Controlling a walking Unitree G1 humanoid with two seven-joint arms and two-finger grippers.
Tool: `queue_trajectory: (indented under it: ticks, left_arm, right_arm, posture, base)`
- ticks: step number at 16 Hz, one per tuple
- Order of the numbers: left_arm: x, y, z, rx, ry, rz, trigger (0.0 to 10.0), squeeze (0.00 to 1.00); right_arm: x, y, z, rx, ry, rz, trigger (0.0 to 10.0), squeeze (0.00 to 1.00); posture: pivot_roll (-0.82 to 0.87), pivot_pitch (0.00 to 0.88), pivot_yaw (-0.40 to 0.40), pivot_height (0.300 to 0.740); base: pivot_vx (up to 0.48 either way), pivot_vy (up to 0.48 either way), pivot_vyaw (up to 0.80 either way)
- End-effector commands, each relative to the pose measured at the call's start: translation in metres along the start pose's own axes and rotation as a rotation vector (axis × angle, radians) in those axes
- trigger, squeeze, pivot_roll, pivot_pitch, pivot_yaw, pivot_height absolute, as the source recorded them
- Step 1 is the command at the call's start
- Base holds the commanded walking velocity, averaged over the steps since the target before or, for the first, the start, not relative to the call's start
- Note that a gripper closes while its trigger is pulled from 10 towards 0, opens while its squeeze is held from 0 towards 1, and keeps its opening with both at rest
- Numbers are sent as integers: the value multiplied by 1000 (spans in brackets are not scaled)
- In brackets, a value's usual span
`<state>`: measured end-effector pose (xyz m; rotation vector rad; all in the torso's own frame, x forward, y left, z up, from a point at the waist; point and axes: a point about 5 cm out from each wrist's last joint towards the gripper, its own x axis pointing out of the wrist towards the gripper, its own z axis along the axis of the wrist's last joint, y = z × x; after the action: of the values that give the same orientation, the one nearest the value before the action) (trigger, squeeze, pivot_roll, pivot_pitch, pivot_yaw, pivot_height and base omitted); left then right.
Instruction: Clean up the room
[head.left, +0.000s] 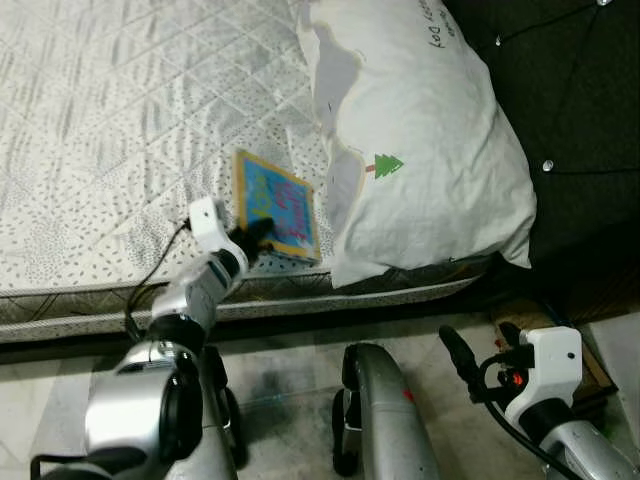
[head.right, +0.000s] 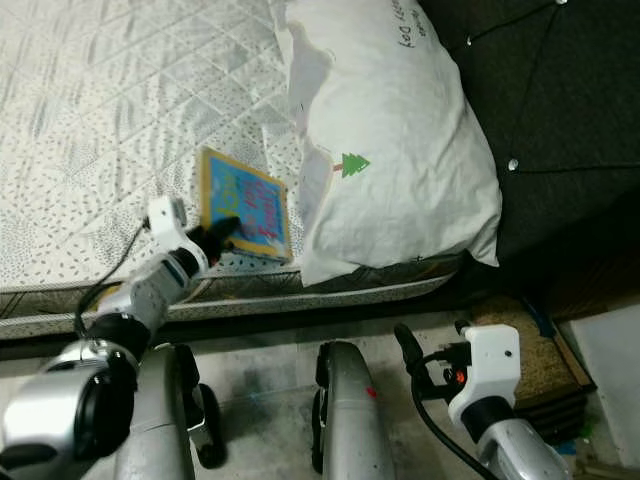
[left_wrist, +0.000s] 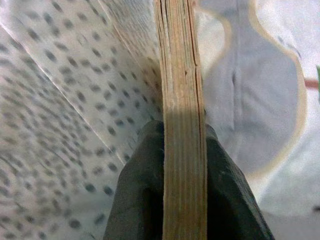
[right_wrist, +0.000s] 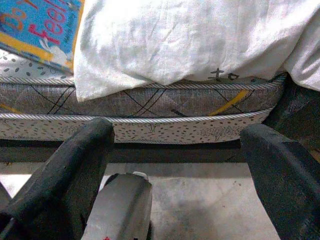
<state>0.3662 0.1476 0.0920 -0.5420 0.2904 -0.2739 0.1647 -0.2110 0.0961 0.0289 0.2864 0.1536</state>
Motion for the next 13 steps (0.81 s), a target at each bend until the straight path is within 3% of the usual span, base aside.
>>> queue_trajectory:
  ticks: [1,3,10,13]
  left_arm:
    - [-2,6,5,-3,-34,36,10000,0]
    - [0,5,9,-16,-43,32,10000,0]
    - [11,-23,-13,-43,99,-119,10000,0]
    - [10,-23,-15,-49,111,-117,10000,0]
  right_arm:
    - [-5,-3,-1,-8,11,-21,10000,0]
    - [-4,-4,-1,-13,11,-23,10000,0]
    - [-3,-6,-1,-25,13,-31,10000,0]
    - [-3,-6,0,-28,12,-34,10000,0]
  posture:
    - [-301,316,-110,613]
    - [-302,316,-114,613]
    - [-317,310,-113,613]
    - [-319,312,-113,613]
  base:
    - [0,0,0]
    - [0,0,0]
    - [0,0,0]
    - [0,0,0]
